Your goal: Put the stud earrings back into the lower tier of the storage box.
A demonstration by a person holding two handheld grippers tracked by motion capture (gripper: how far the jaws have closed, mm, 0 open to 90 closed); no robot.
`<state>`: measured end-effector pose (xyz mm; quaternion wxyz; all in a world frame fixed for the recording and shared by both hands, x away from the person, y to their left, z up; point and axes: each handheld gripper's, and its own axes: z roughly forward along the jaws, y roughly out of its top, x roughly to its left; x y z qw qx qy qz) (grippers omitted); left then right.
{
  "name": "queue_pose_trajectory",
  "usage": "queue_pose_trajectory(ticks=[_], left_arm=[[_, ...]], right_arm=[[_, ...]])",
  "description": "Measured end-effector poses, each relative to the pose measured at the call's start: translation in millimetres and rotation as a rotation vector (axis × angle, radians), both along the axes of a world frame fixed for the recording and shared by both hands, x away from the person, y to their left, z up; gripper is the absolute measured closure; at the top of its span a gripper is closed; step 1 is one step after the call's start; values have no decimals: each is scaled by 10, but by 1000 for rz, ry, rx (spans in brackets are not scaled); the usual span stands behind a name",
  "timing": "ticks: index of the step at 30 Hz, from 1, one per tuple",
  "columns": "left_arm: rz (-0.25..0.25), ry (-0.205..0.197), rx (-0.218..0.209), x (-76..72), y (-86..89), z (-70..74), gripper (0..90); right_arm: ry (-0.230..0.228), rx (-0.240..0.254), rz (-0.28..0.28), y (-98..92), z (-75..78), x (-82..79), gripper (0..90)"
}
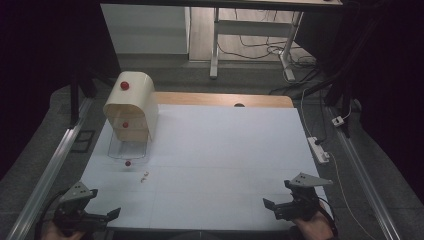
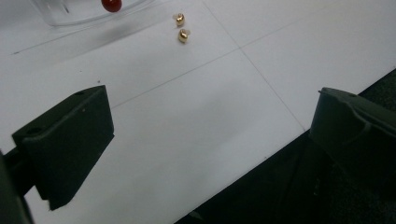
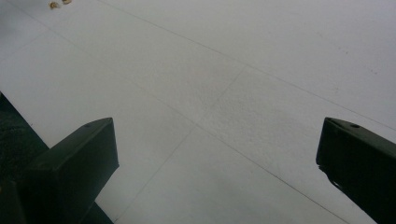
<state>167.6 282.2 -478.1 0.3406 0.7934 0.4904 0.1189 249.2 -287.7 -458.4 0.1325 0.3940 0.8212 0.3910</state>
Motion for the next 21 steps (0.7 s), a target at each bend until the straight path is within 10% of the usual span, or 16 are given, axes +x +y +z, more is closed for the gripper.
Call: queue_pose_trajectory(ticks=[21], left_arm=[[-35,8,-36,109,-69,15,0]], right_arm=[[13,-30,16,38,-13,5,0]])
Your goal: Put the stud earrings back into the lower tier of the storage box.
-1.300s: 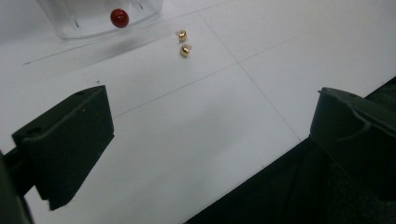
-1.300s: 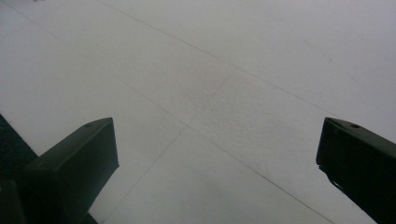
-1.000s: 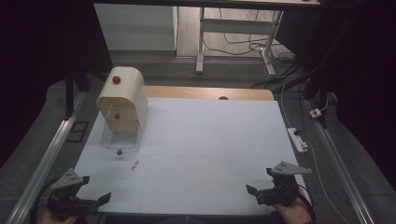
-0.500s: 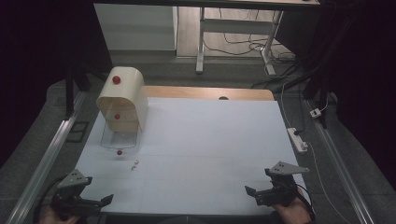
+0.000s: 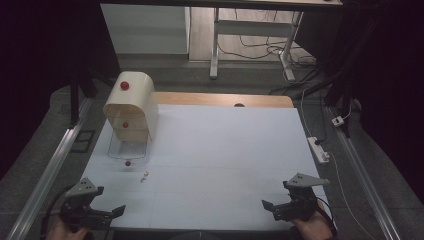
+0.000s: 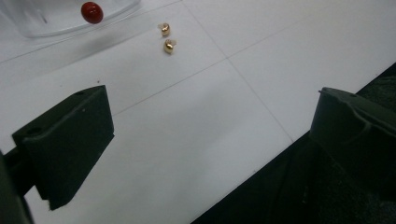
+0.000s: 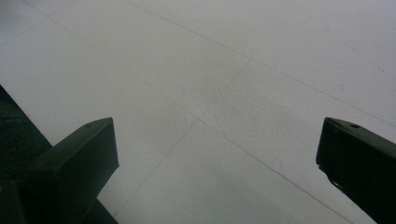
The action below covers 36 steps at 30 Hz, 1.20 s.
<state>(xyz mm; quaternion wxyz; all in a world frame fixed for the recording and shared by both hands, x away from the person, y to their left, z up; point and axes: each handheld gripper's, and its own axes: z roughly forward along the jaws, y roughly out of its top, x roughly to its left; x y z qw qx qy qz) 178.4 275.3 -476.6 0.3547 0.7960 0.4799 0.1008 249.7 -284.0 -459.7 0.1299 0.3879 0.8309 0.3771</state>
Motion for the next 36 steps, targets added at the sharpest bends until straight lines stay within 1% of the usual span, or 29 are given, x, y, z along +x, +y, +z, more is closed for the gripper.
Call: queue_pose_trajectory(ticks=[2,4,9,15,23,26,28,29,30,32,34,36], left_arm=[[-5,4,-2,26,-16,-4,0],[-14,4,7,46,-40,-8,0],[-74,11,-13,117,-84,-33,0],[-111,-16,7,187,-165,-46,0],[-153,-38,12,337,-274,-109,0],[-165,-19,4,391,-315,-122,0],[-168,-2,8,428,-332,-132,0],[-168,-2,8,428,-332,-132,0],[-173,18,0,471,-336,-150,0],[-189,41,-18,522,-341,-181,0],[-198,59,-2,576,-356,-215,0],[-205,62,27,626,-381,-240,0]], right_arm=[[2,-2,0,2,-1,-1,0],[3,-2,6,3,-3,0,0],[5,-11,8,9,-5,2,0],[7,-13,10,9,-5,4,0],[10,-16,12,13,-7,6,0],[10,-19,11,14,-8,5,0],[10,-20,12,15,-8,3,0],[10,-18,11,18,-9,1,0],[10,-18,12,18,-9,0,0],[9,-22,19,18,-9,-2,0],[9,-22,23,20,-9,-3,0],[9,-27,25,22,-9,-3,0]])
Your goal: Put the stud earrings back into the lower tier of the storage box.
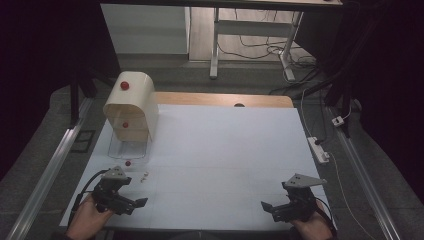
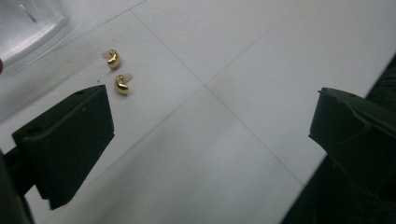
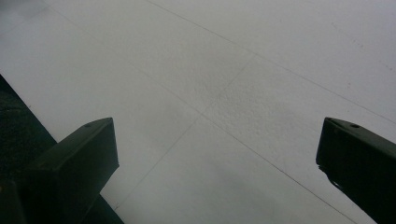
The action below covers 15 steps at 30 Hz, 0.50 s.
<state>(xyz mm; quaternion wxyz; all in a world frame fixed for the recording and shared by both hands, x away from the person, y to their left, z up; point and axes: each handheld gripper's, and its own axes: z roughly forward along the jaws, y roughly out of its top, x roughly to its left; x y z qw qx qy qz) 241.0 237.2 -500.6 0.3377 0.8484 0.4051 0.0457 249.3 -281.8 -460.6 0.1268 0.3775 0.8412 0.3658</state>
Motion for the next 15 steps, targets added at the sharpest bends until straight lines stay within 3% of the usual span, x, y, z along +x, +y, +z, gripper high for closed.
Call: queue_pose_trajectory(ticks=[3,10,15], left_arm=[[-1,4,34,85,-37,-30,0],[-40,53,35,297,-69,-111,0],[-52,57,103,397,-123,-172,55]], right_arm=[[-1,-4,4,6,-2,0,0],[5,-7,12,10,-3,2,0],[6,-5,16,17,-5,-2,0]])
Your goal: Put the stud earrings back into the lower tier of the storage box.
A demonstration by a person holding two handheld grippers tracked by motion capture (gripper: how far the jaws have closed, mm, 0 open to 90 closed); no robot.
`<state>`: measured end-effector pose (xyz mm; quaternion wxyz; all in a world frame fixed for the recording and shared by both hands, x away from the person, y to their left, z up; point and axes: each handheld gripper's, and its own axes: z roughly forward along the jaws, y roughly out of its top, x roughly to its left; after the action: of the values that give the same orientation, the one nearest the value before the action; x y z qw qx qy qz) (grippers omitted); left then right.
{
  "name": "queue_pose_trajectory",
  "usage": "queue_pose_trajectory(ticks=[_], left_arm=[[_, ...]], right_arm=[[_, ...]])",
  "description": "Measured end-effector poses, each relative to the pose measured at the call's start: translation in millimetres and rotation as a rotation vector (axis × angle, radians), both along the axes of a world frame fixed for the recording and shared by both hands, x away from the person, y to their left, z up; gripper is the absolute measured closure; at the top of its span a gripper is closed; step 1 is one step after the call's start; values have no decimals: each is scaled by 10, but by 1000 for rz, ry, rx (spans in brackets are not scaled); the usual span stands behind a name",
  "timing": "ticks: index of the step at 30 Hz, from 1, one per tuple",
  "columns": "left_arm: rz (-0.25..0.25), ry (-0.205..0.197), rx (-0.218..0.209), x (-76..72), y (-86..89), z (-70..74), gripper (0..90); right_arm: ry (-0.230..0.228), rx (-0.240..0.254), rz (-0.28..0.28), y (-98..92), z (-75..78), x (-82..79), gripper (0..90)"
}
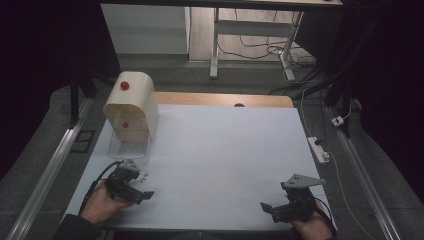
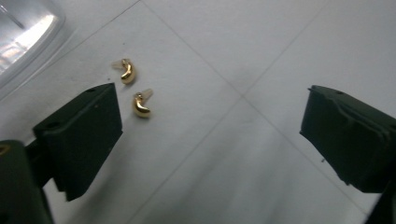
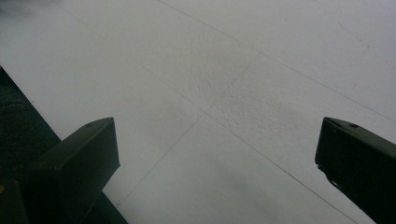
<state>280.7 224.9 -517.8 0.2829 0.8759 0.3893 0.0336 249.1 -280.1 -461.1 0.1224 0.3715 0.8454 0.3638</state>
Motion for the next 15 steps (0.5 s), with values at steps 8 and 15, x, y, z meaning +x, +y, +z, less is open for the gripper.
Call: queue_pose_trajectory(ticks=[8,15], left_arm=[[17,20,46,152,17,-59,326],[45,-15,138,169,-4,-49,629]], right_arm=[[-1,-6,4,-1,0,0,0],[0,-8,6,0,-1,0,0]])
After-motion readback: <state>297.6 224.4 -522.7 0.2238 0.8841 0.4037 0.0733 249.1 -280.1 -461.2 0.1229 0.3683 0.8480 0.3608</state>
